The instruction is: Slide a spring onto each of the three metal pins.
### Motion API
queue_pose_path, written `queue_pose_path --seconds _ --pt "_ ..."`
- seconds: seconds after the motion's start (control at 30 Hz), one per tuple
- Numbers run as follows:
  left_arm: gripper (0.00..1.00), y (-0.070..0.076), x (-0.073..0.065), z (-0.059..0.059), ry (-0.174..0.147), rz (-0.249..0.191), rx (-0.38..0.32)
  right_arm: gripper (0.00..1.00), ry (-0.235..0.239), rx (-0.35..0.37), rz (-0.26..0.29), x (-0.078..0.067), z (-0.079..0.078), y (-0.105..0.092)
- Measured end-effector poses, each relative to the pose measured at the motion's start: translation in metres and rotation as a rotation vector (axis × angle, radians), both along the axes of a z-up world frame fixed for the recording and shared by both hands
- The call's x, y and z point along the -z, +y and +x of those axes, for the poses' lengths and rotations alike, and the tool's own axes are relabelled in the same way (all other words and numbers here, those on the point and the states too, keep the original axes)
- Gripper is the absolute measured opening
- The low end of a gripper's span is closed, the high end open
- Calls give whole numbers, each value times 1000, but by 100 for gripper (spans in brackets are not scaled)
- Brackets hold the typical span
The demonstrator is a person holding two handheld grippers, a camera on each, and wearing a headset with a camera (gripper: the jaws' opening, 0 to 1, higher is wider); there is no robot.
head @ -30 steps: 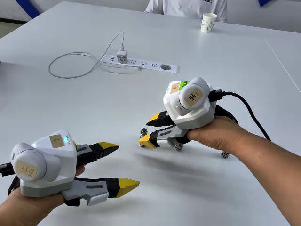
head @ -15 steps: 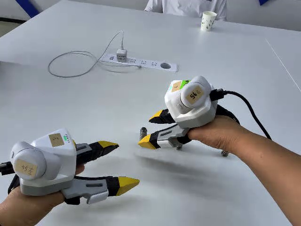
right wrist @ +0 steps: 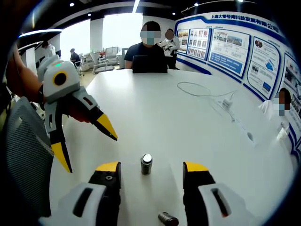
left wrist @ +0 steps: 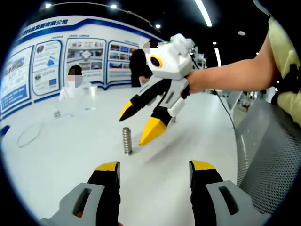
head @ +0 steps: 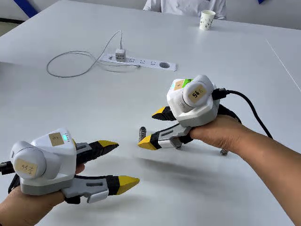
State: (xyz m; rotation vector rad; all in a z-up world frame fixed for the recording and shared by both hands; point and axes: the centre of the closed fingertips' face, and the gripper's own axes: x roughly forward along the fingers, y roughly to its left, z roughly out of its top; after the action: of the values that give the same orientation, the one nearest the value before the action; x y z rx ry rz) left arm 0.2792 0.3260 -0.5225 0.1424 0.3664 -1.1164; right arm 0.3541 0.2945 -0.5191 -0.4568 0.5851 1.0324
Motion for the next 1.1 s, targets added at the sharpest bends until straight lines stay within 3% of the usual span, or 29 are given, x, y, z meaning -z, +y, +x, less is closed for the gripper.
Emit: queue_pose_path --seconds 1.1 --pt "61 -4 -4 0 -4 -1 3 67 -36 60 15 -9 4 -26"
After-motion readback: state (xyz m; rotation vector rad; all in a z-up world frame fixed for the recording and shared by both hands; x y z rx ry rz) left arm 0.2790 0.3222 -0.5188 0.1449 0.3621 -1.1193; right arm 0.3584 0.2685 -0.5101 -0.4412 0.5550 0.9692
